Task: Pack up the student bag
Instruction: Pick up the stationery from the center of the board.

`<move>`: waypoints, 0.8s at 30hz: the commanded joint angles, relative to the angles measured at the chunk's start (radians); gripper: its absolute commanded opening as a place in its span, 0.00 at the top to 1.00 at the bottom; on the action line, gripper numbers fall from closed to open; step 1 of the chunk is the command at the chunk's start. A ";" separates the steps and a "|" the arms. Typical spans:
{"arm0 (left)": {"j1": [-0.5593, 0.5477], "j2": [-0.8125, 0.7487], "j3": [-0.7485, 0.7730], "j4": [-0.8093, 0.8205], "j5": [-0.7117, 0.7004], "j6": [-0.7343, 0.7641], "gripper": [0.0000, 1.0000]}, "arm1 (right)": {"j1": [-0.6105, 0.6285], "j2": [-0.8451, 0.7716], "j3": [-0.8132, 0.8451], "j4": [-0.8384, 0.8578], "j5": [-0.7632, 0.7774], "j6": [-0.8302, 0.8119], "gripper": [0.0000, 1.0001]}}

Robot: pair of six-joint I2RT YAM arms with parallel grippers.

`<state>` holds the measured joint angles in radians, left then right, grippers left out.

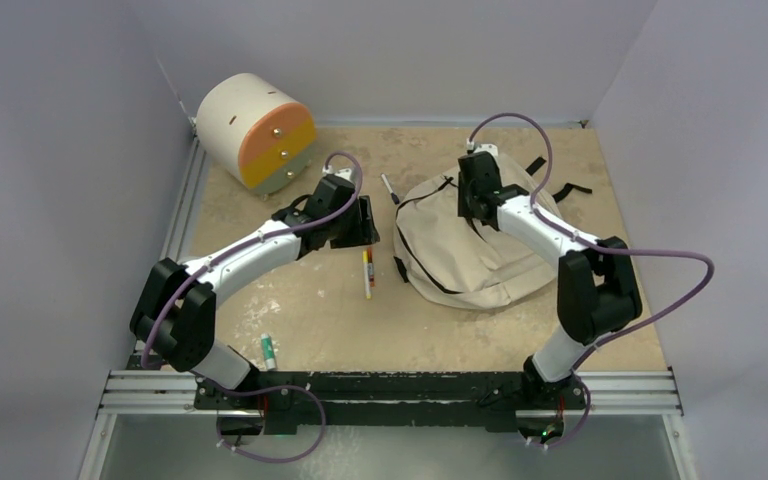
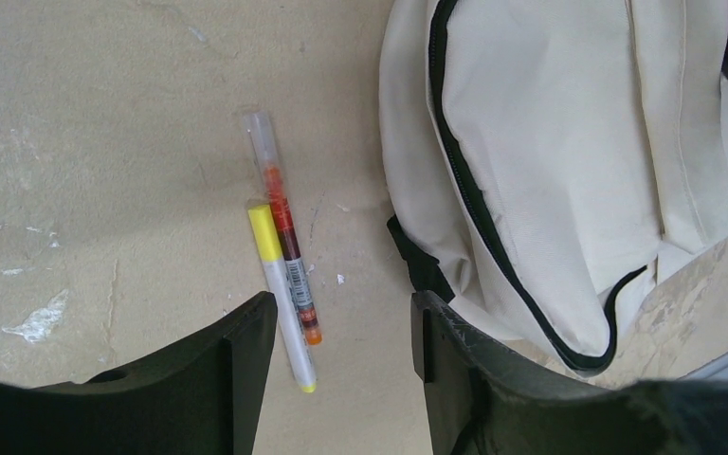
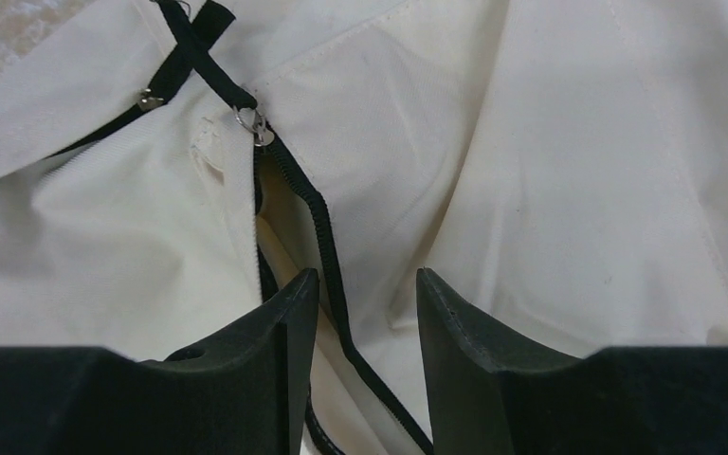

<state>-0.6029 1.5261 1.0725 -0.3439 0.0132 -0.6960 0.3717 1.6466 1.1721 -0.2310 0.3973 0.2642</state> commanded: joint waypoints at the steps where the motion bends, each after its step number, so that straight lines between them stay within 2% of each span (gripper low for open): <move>1: 0.000 -0.039 -0.013 0.040 0.008 0.000 0.47 | -0.002 0.025 0.033 0.009 0.005 -0.016 0.54; 8: 0.000 -0.051 -0.029 0.044 0.008 -0.003 0.47 | -0.003 0.046 0.047 -0.023 0.129 -0.022 0.56; 11: 0.000 -0.047 -0.028 0.047 0.013 -0.005 0.47 | -0.003 0.036 0.046 -0.021 0.144 -0.022 0.71; 16: 0.000 -0.047 -0.020 0.039 0.001 0.001 0.47 | -0.003 0.004 0.058 -0.016 0.147 -0.022 1.00; 24: 0.022 -0.039 -0.002 0.024 -0.011 0.009 0.47 | -0.003 -0.092 0.113 -0.027 0.206 -0.031 1.00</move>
<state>-0.6014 1.5215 1.0447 -0.3382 0.0139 -0.6956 0.3729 1.6531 1.2034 -0.2554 0.5140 0.2447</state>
